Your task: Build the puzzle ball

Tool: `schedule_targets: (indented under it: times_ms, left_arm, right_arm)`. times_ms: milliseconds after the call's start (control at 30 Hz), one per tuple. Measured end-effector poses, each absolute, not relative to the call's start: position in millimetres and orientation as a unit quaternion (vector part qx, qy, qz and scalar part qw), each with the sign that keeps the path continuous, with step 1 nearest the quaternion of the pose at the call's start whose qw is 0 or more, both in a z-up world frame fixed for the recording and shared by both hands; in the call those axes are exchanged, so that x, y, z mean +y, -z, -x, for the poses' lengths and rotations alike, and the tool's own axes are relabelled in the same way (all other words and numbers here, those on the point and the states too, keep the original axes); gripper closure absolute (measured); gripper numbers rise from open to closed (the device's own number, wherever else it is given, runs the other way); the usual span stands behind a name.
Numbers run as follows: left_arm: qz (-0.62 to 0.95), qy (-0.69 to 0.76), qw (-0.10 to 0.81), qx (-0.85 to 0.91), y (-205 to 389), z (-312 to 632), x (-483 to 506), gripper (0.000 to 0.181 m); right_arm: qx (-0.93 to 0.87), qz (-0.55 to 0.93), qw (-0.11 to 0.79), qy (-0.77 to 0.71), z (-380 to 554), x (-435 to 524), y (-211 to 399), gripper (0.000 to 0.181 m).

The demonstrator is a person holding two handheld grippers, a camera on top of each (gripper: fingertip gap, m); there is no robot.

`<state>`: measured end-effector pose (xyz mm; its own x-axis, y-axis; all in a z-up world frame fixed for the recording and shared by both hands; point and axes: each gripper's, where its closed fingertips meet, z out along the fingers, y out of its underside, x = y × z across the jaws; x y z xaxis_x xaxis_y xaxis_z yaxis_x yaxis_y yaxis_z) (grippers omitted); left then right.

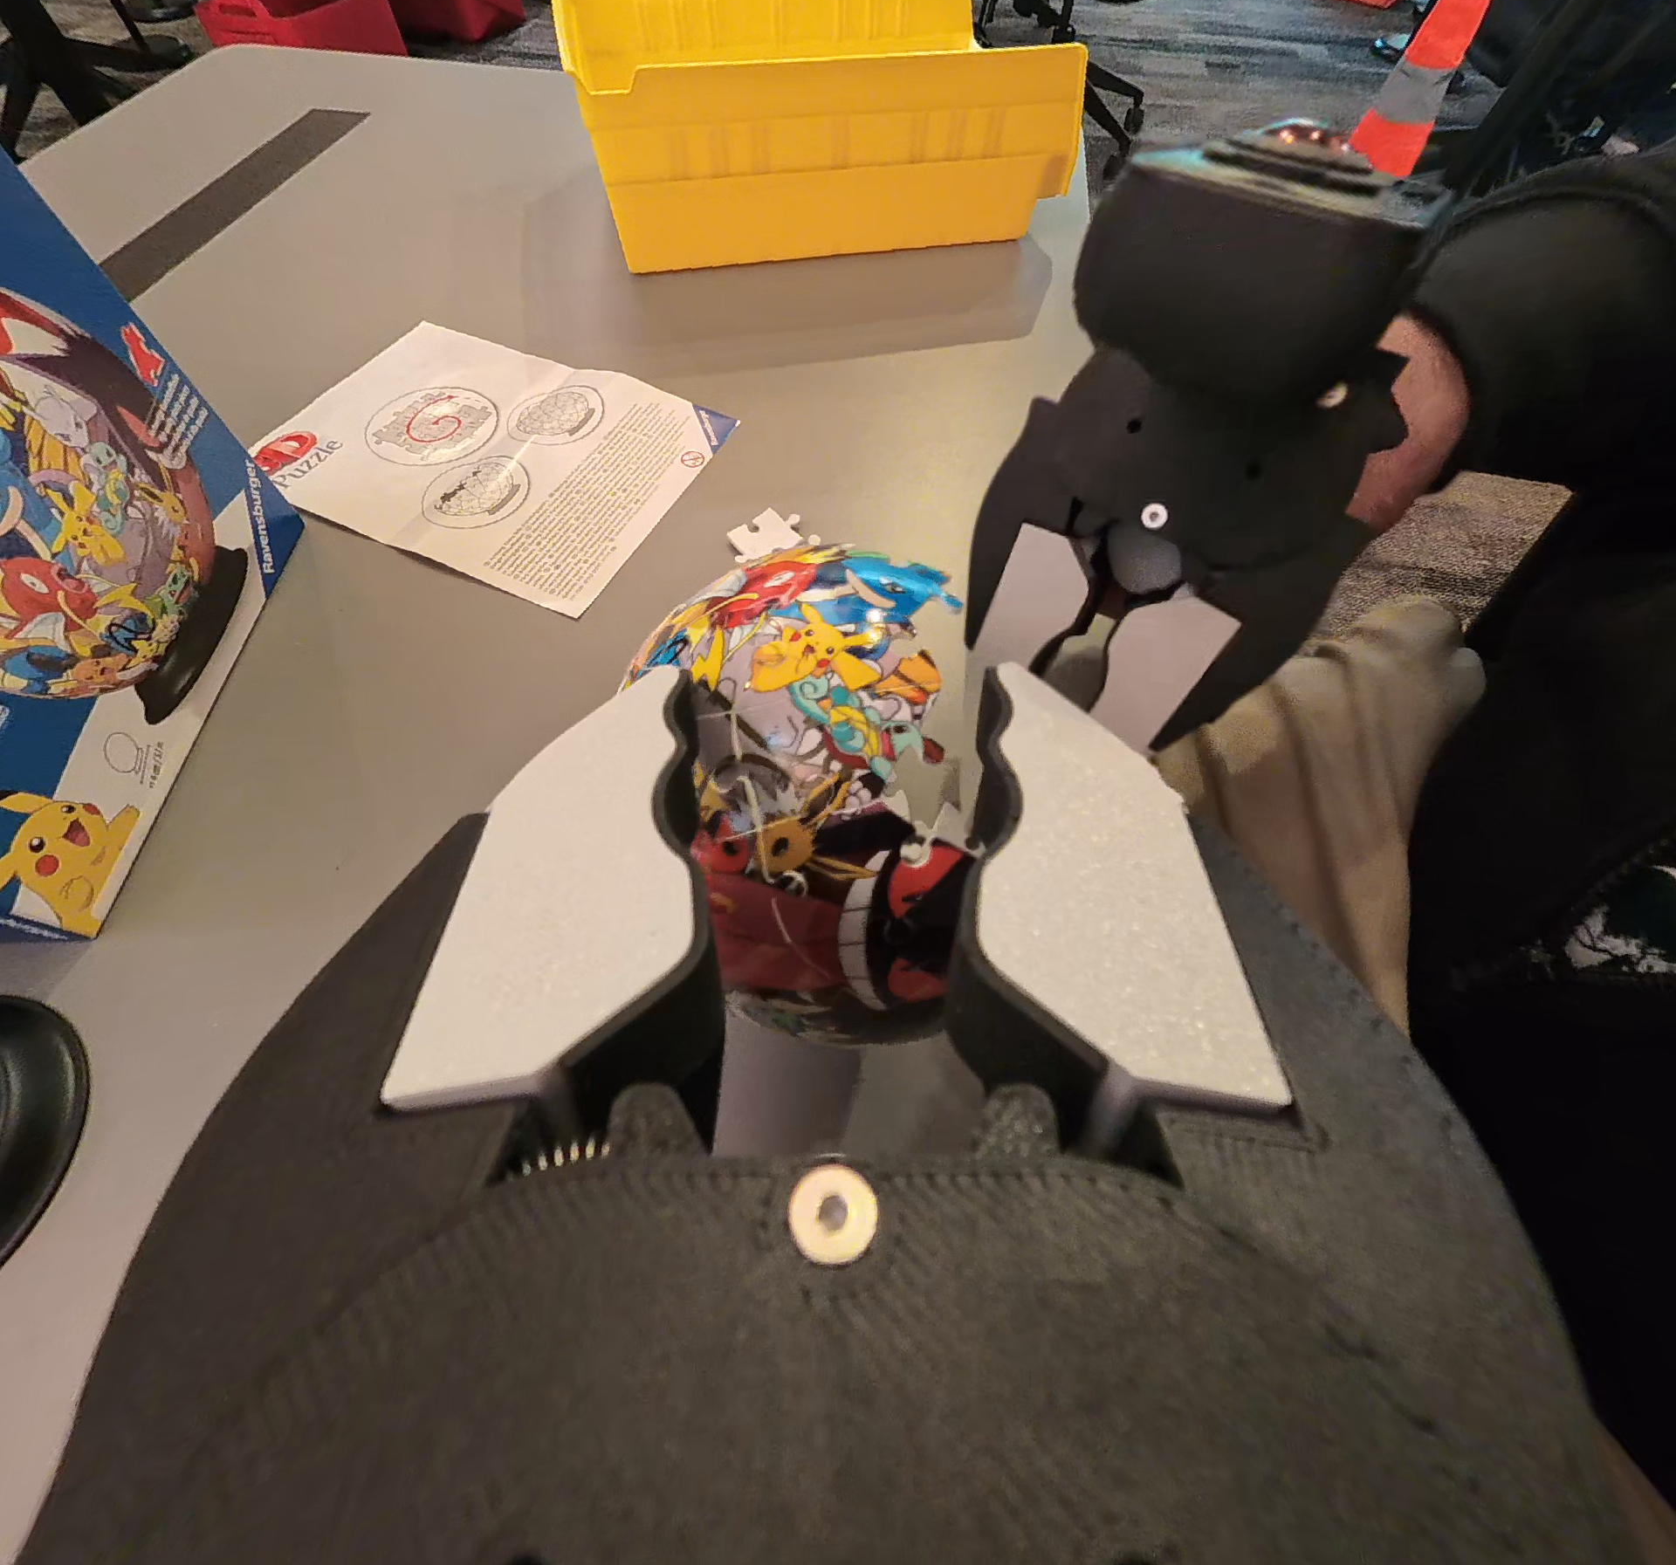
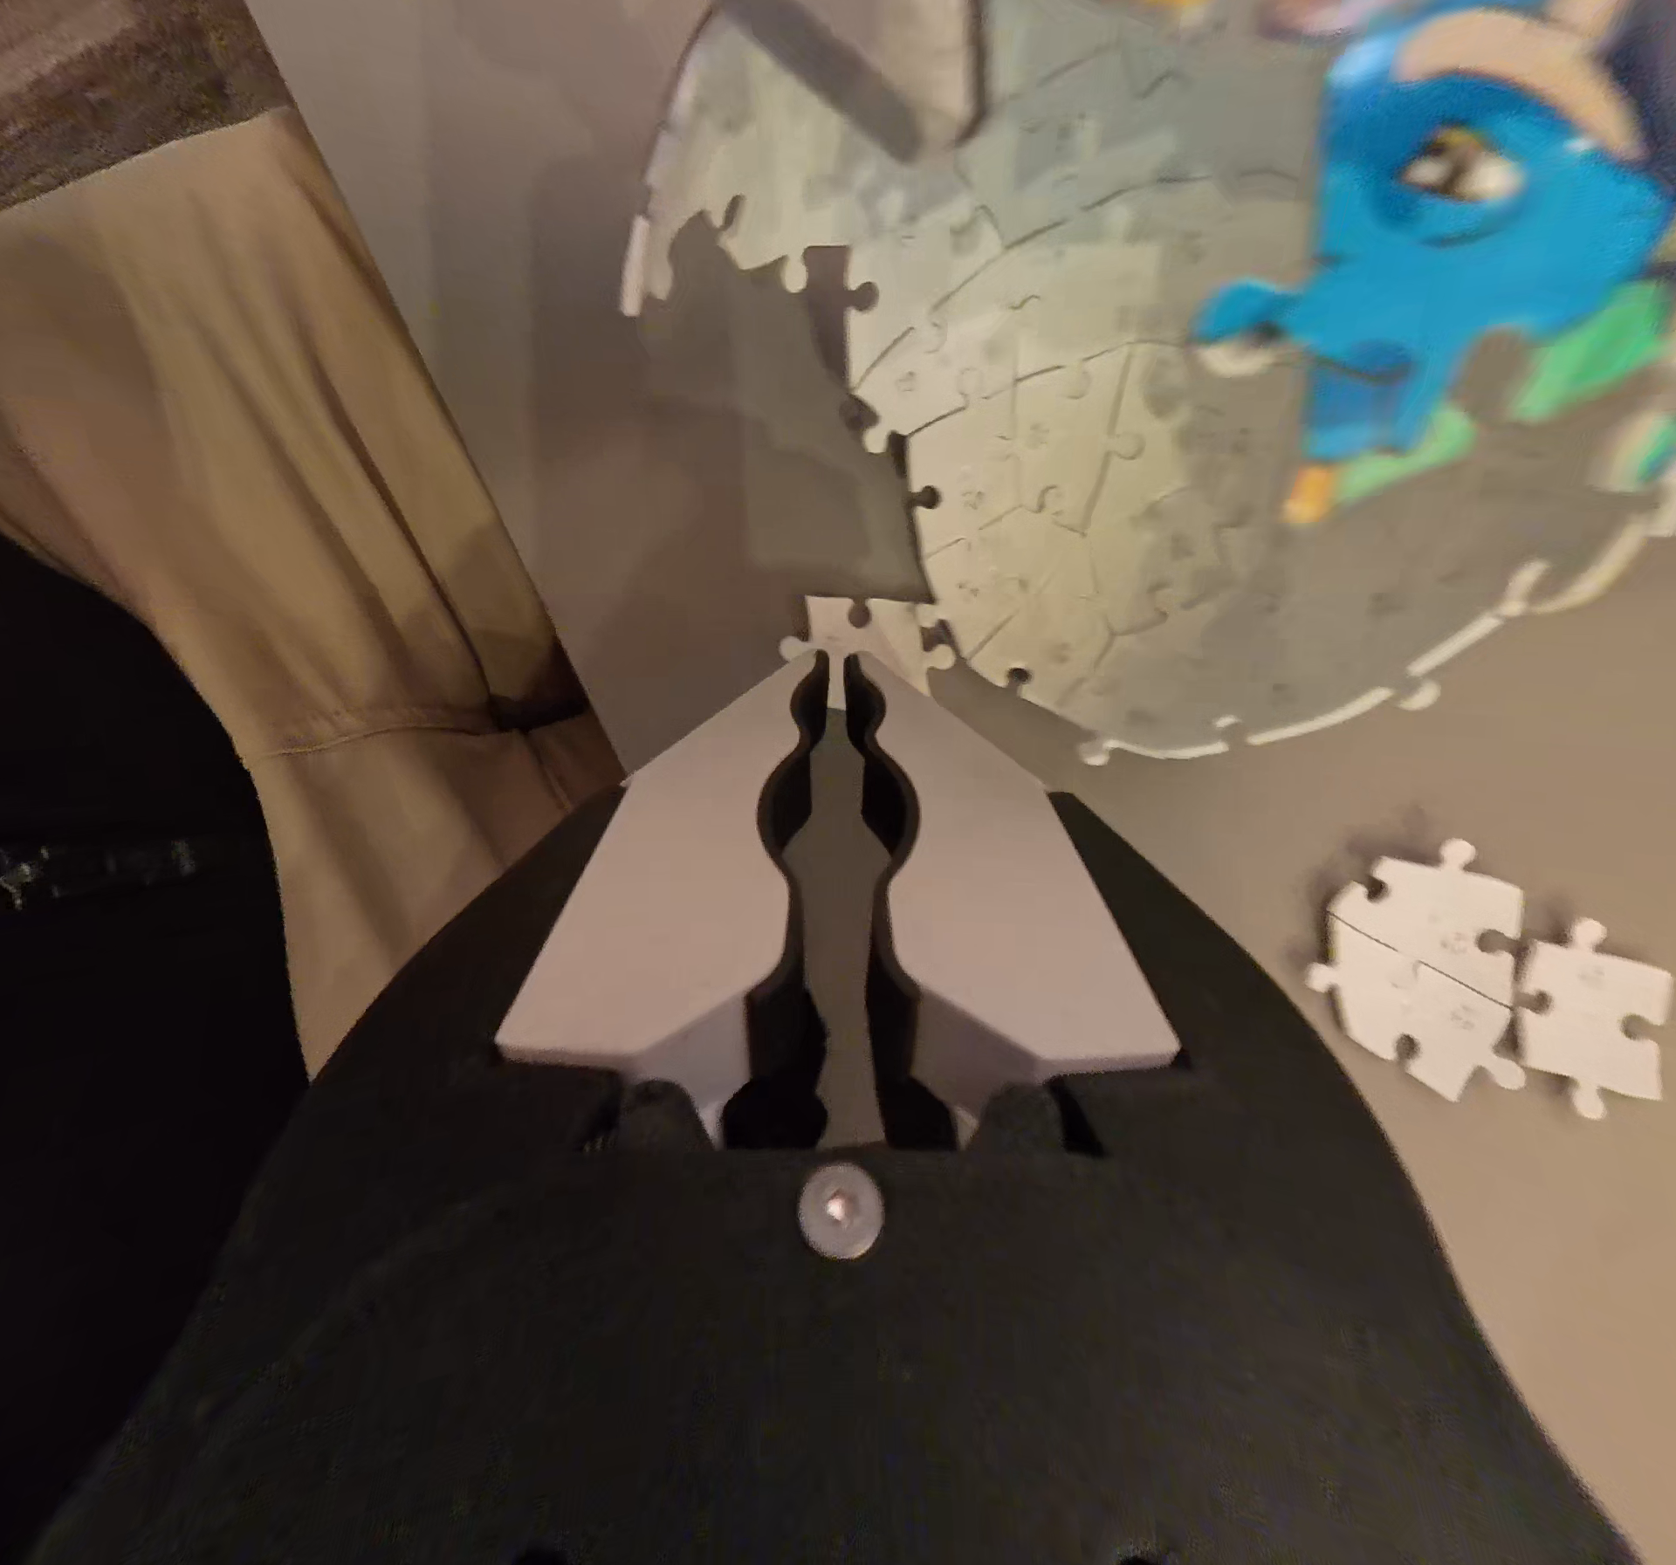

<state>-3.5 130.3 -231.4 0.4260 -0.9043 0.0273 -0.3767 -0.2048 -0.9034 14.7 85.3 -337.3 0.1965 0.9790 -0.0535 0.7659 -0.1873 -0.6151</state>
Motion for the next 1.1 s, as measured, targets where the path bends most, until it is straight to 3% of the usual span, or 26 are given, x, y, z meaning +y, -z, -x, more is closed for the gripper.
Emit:
schedule_targets:
  times_ms: [1100]
  left_arm:
    - [0.716,0.298,0.446,0.447,231,-3,125,0.122]
  right_arm:
    - [-0.592,0.751,0.22,-0.192,-21,77,348,0.173]
